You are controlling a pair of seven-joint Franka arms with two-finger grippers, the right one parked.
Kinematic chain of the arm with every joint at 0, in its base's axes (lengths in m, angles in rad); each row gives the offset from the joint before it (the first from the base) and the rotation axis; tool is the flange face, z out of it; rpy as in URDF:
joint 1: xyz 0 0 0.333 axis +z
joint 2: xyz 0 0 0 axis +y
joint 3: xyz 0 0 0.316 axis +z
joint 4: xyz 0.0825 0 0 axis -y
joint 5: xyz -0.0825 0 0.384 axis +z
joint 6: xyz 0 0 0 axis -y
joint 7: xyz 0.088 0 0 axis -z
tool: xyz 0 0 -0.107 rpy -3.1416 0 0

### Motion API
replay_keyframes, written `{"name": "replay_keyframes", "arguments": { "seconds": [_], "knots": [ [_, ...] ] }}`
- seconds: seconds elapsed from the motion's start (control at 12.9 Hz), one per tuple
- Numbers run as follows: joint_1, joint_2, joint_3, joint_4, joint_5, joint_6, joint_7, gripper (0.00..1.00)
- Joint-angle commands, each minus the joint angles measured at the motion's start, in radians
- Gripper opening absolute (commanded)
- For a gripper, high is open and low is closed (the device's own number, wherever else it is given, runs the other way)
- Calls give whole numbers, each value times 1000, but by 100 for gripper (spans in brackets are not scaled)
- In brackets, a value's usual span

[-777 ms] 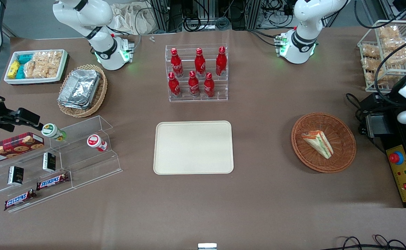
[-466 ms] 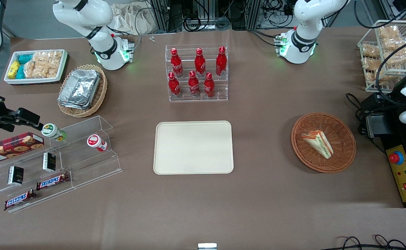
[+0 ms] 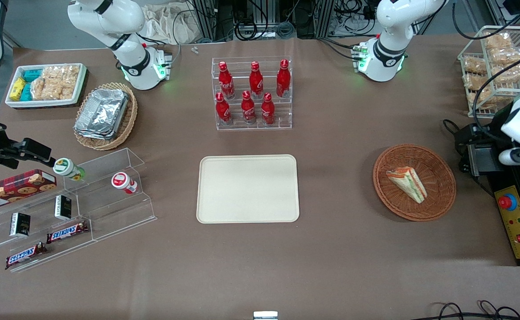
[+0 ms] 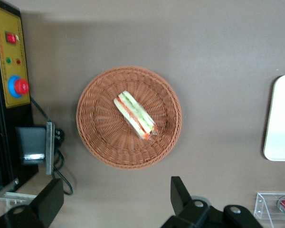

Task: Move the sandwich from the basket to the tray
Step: 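Move the left gripper toward the wicker basket holding the sandwich, then lower the open left gripper over the wrapped sandwich in the basket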

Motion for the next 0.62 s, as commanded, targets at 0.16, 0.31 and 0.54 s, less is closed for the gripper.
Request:
{"name": "replay_keyframes", "arguments": {
  "seconds": [0.16, 0.31, 0.54],
  "knots": [
    [2, -5, -7, -224, 8, 192, -70, 98],
    [4, -2, -7, -325, 8, 313, -108, 98],
    [7, 6, -6, -488, 9, 528, -191, 98]
  ]
}}
